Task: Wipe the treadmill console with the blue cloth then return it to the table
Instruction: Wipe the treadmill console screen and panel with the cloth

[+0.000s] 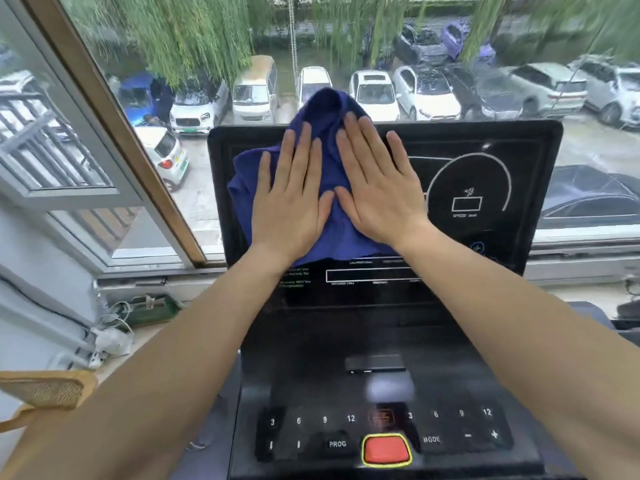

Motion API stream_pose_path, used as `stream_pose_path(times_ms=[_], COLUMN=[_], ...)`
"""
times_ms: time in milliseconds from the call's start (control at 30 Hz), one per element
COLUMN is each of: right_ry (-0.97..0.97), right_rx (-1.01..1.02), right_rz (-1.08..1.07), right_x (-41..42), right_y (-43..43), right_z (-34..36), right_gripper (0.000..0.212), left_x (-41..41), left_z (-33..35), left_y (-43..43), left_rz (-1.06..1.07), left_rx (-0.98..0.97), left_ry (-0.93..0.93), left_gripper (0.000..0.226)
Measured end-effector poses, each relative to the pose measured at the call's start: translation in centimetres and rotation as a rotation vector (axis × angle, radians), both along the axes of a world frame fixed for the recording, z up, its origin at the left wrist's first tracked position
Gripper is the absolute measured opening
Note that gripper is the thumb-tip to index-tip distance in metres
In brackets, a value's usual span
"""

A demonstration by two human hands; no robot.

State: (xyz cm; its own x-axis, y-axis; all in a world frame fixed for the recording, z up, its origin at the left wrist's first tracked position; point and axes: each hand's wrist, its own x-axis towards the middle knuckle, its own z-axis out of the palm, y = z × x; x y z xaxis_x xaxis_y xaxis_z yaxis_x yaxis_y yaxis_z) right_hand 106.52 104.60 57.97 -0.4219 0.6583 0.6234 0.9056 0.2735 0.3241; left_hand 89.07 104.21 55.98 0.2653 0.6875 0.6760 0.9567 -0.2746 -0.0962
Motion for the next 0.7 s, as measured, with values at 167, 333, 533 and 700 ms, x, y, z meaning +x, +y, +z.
stream_pose_path(times_ms=[167, 333, 533, 700], right_ry=[0.094, -0.016, 0.065, 0.192], right_rx=[-0.069, -0.154, -0.043, -0.033], right_rz=[-0.090, -0.009, -0.060, -0.150], right_x=[5.1, 6.3, 7.1, 10.5], right_y=[-3.4, -8.0, -1.4, -1.7], right_z=[-6.2, -12.1, -2.2, -3.1], right_gripper=[0.073, 0.073, 0.074, 0.075], left_x=[5.2, 4.1, 6.5, 10.2], left_z=[-4.8, -11.1, -1.3, -0.1], left_y=[-2.6, -6.4, -0.5, 0.5], left_rz=[-0.104, -0.181, -0.086, -0.150], left_rx=[-0.036, -0.075, -0.003, 0.014], left_ry=[0.110, 0.302, 0.078, 0.106], left_gripper=[0.073, 0.076, 0.071, 0.070])
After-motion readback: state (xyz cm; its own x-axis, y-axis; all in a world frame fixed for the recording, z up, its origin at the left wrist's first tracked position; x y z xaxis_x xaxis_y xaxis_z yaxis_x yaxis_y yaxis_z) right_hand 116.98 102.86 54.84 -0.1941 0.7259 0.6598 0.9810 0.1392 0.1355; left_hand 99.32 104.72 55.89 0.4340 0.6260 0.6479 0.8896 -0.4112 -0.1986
